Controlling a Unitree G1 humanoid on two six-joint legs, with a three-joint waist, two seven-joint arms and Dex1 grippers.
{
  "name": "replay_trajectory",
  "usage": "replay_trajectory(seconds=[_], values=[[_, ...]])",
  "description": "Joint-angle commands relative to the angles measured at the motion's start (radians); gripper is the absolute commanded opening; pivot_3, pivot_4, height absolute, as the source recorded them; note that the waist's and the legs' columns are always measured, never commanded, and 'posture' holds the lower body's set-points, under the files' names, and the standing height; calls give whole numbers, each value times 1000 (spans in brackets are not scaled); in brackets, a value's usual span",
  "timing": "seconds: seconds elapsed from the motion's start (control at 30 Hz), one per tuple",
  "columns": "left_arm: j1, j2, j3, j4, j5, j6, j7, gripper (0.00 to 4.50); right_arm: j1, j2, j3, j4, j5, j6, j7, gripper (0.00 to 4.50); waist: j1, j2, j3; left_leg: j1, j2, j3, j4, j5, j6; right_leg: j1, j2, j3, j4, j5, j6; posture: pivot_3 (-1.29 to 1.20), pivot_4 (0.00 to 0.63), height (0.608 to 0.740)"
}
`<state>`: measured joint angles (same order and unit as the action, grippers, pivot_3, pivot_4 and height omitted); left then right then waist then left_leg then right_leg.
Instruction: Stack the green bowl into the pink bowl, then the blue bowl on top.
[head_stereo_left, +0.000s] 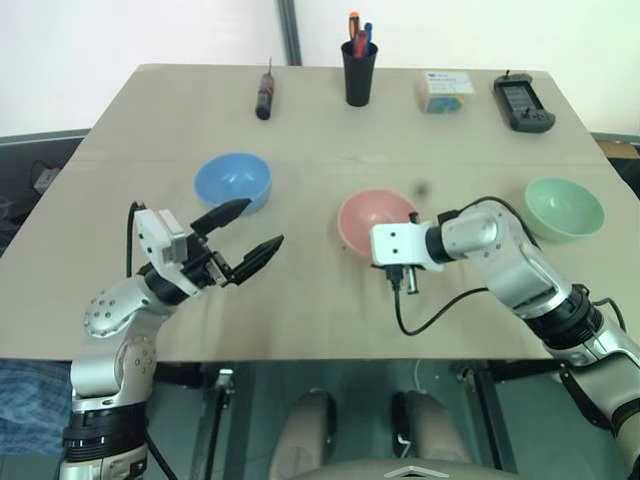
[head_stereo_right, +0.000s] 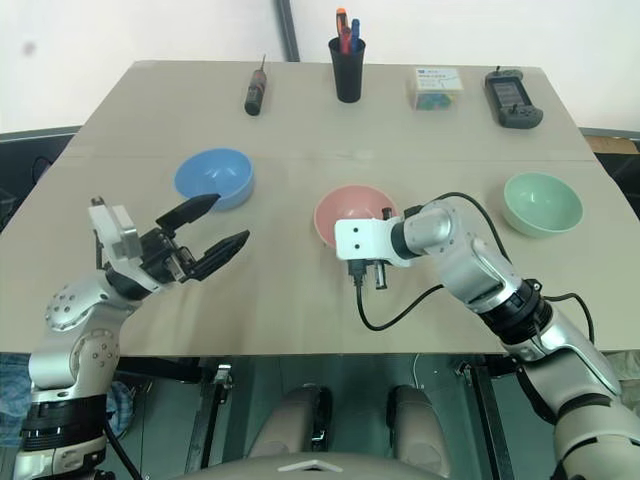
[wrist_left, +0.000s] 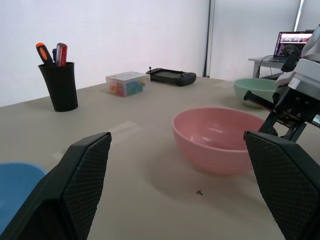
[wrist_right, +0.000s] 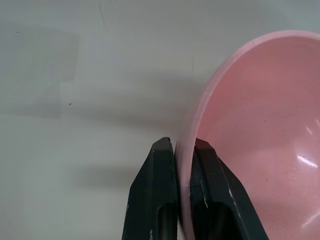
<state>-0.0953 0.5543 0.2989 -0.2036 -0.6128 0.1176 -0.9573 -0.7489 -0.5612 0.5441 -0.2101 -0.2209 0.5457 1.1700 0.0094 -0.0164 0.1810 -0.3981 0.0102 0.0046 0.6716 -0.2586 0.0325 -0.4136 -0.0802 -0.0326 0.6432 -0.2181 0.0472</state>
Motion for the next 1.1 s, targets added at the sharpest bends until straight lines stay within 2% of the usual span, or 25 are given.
replay_trajectory(seconds=[0.03, 0.07, 0.13, 0.27, 0.53, 0.7, 0.87, 1.1], values=[[-14, 2, 5, -12, -16, -15, -8, 4500, -1, -21, -10, -74, 23, 45, 30, 1462, 0, 0, 0, 0, 0, 0, 0, 0, 0, 0, 0, 0, 0, 0, 0, 0, 150, 740], [-15, 2, 5, -11, -17, -14, -10, 4500, 0, -24, -11, -82, 28, 54, 35, 1870, 0, 0, 0, 0, 0, 0, 0, 0, 0, 0, 0, 0, 0, 0, 0, 0, 150, 740], [-18, 2, 3, -8, -16, -13, -12, 4500, 2, -31, -13, -95, 32, 64, 37, 2961, 0, 0, 0, 0, 0, 0, 0, 0, 0, 0, 0, 0, 0, 0, 0, 0, 150, 740], [-27, -2, -5, 0, -12, -16, -18, 4500, 1, -56, -17, -138, 43, 98, 51, 4294, -1, 0, 0, 0, 0, 0, 0, 0, 0, 0, 0, 0, 0, 0, 0, 0, 150, 740], [-53, -21, -33, -6, -17, -18, -22, 4500, -8, -204, -124, -272, 146, 219, 115, 4294, 2, 0, 0, -1, 0, -1, 0, 0, 0, 0, 0, -1, -1, 0, 0, 0, 150, 740], [-95, -50, -102, -27, -18, 7, -24, 4500, 17, -351, -284, -98, 169, 228, 55, 4294, 5, 0, 0, -1, -2, -3, 1, 0, 0, 2, -2, -3, -1, 0, 0, 0, 150, 740], [-161, -58, -162, -13, -18, 30, -43, 4500, 57, -367, -428, 128, 167, 219, -106, 4294, 3, 0, 0, -1, -1, -2, 0, 0, 0, 1, -1, -3, -1, 0, 0, 0, 150, 740], [-274, -79, -257, 52, -8, 85, -85, 4500, 92, -380, -521, 322, 162, 197, -250, 4294, 3, 0, 0, -1, -2, 1, -1, 0, 0, 0, -1, -1, -1, 0, 0, 0, 150, 740]])
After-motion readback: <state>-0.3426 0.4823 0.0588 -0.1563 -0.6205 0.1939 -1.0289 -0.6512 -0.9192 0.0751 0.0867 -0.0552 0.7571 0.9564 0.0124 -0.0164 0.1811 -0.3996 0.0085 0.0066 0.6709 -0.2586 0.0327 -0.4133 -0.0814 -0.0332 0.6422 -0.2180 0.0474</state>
